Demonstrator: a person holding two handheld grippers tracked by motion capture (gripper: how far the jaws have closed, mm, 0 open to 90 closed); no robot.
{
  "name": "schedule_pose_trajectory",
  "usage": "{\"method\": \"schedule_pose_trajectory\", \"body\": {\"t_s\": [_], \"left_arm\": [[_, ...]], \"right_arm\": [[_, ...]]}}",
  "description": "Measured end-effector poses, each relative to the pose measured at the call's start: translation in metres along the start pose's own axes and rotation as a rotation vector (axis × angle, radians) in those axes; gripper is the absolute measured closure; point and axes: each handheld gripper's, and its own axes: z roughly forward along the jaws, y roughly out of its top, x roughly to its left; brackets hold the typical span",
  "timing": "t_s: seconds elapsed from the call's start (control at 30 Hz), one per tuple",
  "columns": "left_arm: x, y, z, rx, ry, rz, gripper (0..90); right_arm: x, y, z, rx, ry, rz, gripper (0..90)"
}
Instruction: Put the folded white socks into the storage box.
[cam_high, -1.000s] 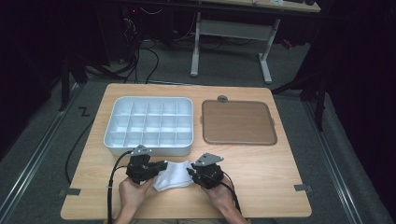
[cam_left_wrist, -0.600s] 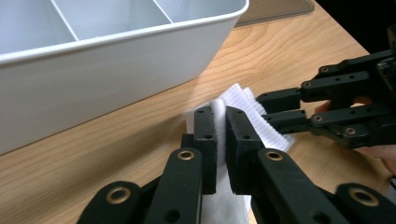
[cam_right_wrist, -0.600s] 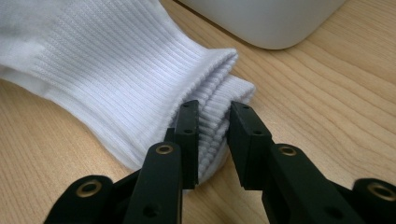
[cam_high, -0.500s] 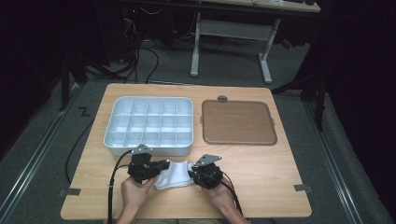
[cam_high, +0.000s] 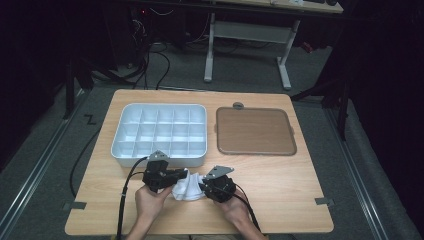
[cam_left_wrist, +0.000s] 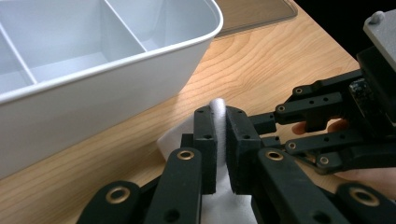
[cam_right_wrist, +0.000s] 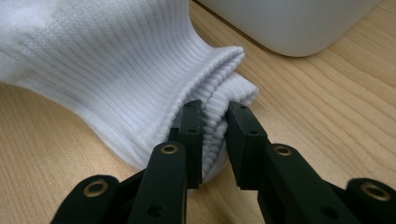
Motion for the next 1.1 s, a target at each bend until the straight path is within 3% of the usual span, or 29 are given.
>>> {"method": "schedule_pose_trajectory", "body": {"t_s": [0.5,0.7,0.87,0.97,1.1], "left_arm": [[0.003,-0.006,0.019,0.027,-0.031,-0.021,84.0],[0.005,-0.009,0.021,0.028,-0.004,0.007,84.1],[0.007,-0.01,0.023,0.033,0.005,0.014,84.1],[0.007,-0.011,0.024,0.03,0.006,0.019,84.1],[0.007,-0.012,0.024,0.032,0.004,0.025,84.1]], "right_arm": [[0.006,0.003,0.005,-0.011,0.037,0.001,77.1],[0.012,0.007,0.009,-0.016,0.049,-0.007,76.3],[0.008,0.005,0.002,-0.037,0.065,0.022,74.1],[0.008,0.002,-0.011,-0.061,0.062,0.034,74.1],[0.009,-0.002,-0.017,-0.06,0.067,0.025,73.4]]}}
